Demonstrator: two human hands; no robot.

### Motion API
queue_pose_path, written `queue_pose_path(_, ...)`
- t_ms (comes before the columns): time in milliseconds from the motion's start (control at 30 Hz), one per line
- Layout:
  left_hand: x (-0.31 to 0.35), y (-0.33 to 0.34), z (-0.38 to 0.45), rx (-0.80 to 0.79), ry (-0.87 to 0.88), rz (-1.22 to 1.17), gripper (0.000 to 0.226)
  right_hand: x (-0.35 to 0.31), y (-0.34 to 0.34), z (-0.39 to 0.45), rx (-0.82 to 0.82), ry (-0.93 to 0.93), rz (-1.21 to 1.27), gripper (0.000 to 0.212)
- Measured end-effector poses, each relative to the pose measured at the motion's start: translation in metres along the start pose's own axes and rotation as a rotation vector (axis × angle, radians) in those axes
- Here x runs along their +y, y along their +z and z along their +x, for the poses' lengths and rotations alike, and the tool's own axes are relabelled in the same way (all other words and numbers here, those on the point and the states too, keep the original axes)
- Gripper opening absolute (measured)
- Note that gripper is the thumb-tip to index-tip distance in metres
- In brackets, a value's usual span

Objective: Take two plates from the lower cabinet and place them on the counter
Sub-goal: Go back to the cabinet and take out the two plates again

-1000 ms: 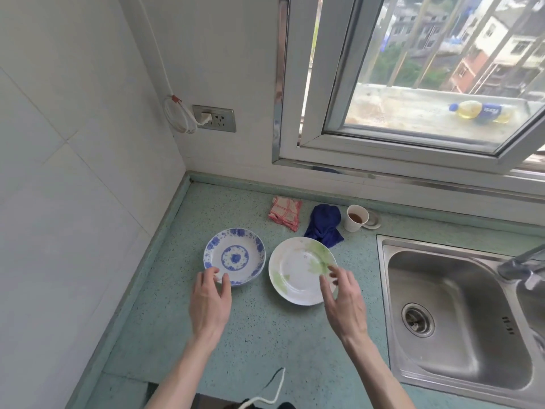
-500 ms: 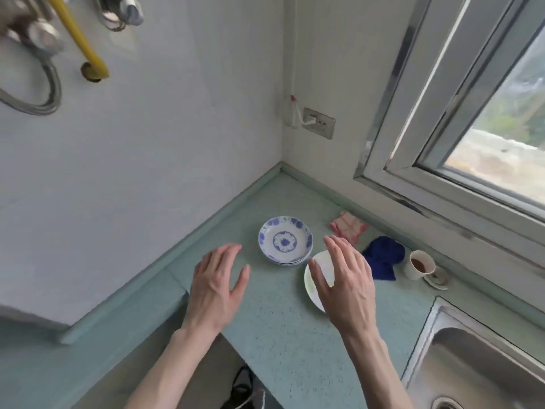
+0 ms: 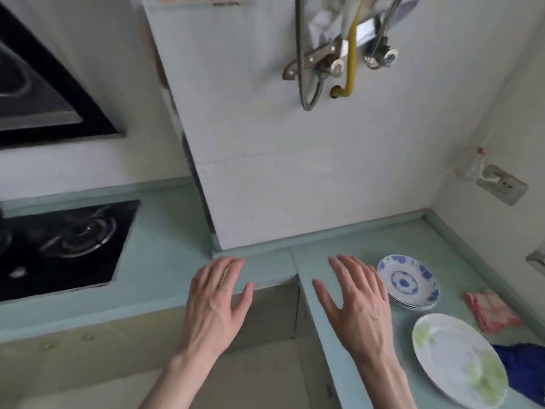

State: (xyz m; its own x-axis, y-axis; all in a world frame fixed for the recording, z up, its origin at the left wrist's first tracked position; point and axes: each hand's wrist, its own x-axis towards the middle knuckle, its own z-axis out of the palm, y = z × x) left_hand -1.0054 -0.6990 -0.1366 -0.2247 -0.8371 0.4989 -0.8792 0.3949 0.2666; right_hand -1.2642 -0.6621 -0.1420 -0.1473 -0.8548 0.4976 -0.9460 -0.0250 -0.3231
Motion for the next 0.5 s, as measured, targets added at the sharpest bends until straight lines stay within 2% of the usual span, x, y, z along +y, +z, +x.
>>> queue_pose_path(233, -0.097, -0.092, -0.088, 0.074, -0.174, 0.13, 0.045, -0.132, 0.019, -0.017, -0.033, -0.219, 0.115, 0.056)
queue_pose_path(500, -0.202, -0.215, -0.225, 0.116, -0.377, 0.288, 0.048, -0.31, 0.043, -0.086, -0.149, -0.447, 0.209, 0.058)
